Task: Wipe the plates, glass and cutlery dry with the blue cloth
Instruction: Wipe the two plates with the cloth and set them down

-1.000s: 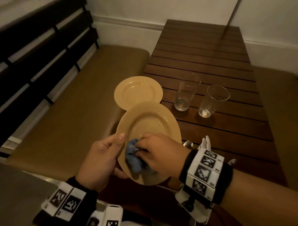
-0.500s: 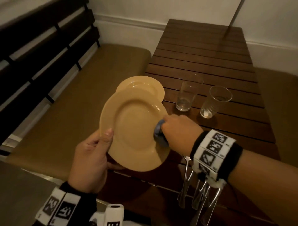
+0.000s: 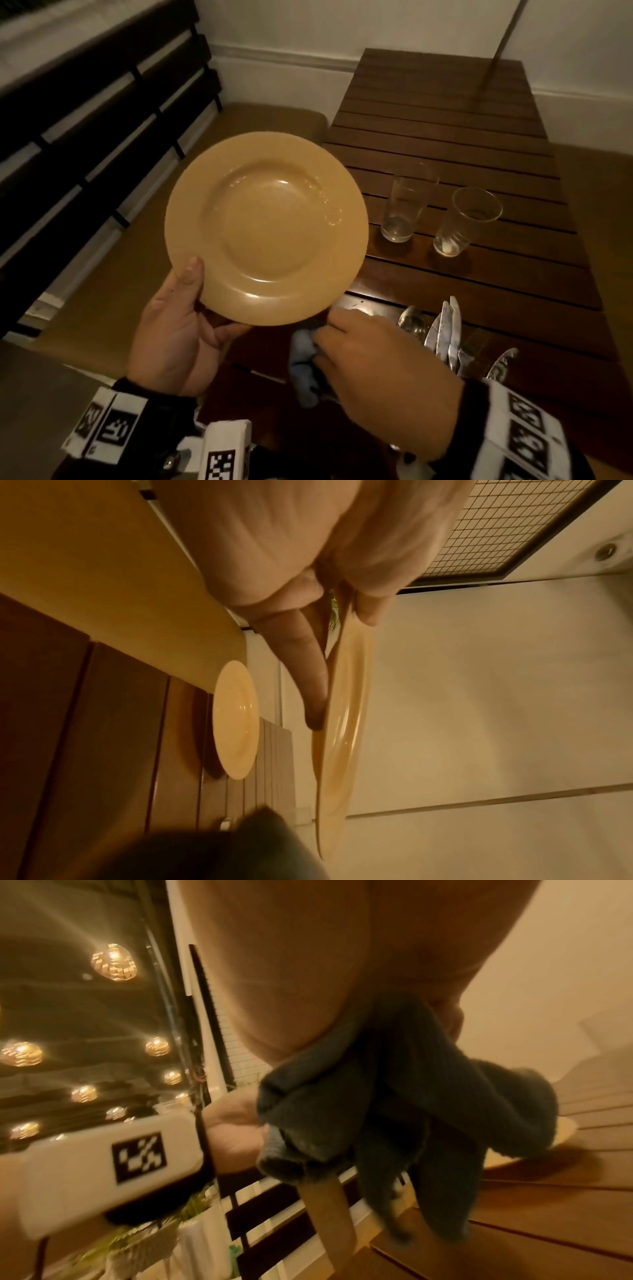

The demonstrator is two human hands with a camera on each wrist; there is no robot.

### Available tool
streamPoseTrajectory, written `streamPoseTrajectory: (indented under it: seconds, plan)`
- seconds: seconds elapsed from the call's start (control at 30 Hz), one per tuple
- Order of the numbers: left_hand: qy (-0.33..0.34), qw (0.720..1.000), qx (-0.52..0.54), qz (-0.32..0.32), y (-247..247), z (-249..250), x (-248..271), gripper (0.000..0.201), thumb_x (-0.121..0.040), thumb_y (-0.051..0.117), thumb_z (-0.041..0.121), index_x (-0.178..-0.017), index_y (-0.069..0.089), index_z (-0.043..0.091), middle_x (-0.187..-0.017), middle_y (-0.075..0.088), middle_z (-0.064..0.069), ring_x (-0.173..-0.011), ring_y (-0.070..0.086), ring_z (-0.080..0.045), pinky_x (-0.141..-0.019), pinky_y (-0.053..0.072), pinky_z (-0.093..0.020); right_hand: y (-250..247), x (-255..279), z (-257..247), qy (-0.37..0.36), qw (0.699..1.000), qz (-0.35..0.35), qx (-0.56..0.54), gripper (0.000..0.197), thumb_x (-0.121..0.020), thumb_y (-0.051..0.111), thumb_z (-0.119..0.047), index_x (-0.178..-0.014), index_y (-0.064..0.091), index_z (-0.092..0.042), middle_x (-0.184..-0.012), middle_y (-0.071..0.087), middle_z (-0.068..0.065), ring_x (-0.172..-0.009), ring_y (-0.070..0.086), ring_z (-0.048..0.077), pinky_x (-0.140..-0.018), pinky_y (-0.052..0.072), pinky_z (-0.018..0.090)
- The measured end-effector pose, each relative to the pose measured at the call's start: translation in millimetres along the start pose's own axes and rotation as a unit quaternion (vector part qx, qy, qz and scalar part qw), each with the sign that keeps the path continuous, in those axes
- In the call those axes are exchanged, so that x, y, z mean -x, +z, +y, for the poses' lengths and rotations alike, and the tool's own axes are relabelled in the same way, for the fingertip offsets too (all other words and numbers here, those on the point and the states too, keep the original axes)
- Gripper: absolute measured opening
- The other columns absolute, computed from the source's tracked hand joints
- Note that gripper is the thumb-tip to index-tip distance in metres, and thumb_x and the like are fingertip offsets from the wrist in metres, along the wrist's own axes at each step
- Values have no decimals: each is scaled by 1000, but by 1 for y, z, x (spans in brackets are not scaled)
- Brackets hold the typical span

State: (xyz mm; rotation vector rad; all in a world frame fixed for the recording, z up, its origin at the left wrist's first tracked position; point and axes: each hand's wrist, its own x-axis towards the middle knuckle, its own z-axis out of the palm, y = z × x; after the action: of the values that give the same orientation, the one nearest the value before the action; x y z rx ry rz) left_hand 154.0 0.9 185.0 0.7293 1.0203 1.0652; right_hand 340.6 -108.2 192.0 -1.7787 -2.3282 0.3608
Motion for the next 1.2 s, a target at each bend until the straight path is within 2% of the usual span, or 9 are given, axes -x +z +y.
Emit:
streamPoseTrajectory:
  seconds: [0.23, 0.33, 0.43, 0.67, 0.8, 0.9, 1.0, 1.13, 1.2]
  plan:
    - [-61, 996, 23, 56, -9, -5, -30, 33, -98, 51, 42, -128, 57, 30, -117, 74, -3, -98, 75, -24, -71, 62, -52, -9, 31, 26, 181, 981, 72, -5, 18, -86, 47, -43, -72, 56, -36, -75, 51, -16, -70, 57, 4, -74, 53, 34]
    - [-72, 993, -10, 95, 7, -5, -76, 33, -99, 52, 40, -129, 55, 28, -112, 74, -1, -84, 75, -18, -56, 60, -34, 5, 47, 40, 230, 968, 17, -96, 32, -91, 37, -53, -85, 60, -32, -89, 52, -14, -94, 55, 11, -96, 42, 43]
    - [-83, 990, -56, 97, 32, -12, -124, 30, -98, 55, 37, -125, 55, 23, -110, 72, -5, -78, 71, -16, -42, 51, -22, 8, 64, 49, 247, 953, 31, -171, 38, -88, 35, -63, -85, 58, -33, -93, 53, -18, -101, 53, 7, -93, 47, 33]
    - [-146, 981, -103, 71, 63, -40, -188, 44, -97, 59, 31, -138, 46, 20, -123, 62, -9, -94, 69, -28, -67, 64, -39, -1, 95, 60, 310, 921, 61, -227, 33, -72, 42, -66, -95, 60, -49, -108, 55, -27, -105, 53, -12, -107, 33, 49]
    - [-105, 958, -238, 123, 61, -55, -204, 29, -95, 63, 25, -121, 56, 15, -100, 65, -13, -83, 68, -28, -59, 63, -37, -8, 104, 66, 331, 908, 57, -253, 17, -80, 65, -49, -97, 64, -52, -106, 56, -26, -98, 58, -9, -85, 42, 15]
    - [-46, 891, -427, 149, 51, -60, -215, 30, -88, 64, 34, -99, 61, 7, -83, 69, -16, -65, 66, -32, -66, 60, -41, -9, 111, 71, 352, 899, 67, -252, 27, -81, 74, -33, -96, 64, -52, -98, 62, -19, -92, 62, -4, -76, 43, 12]
    - [-28, 837, -527, 144, 45, -61, -222, 44, -79, 63, 45, -107, 60, 11, -95, 69, -14, -82, 68, -38, -80, 59, -50, -6, 120, 80, 356, 891, 110, -261, 39, -80, 77, -23, -96, 63, -56, -100, 63, -26, -94, 56, -17, -77, 37, 5]
    - [-50, 856, -499, 127, 46, -69, -223, 37, -77, 67, 37, -101, 64, 9, -81, 73, -12, -69, 70, -32, -72, 61, -44, -5, 125, 91, 367, 881, 115, -275, 56, -82, 74, -23, -86, 53, -75, -99, 50, -52, -94, 43, -33, -70, 38, 6]
    - [-62, 879, -459, 114, 50, -71, -217, 28, -82, 69, 30, -92, 68, 4, -71, 69, -11, -57, 63, -27, -61, 55, -35, -7, 125, 92, 362, 882, 124, -275, 35, -80, 69, -43, -88, 55, -74, -101, 56, -43, -96, 49, -25, -71, 40, 7]
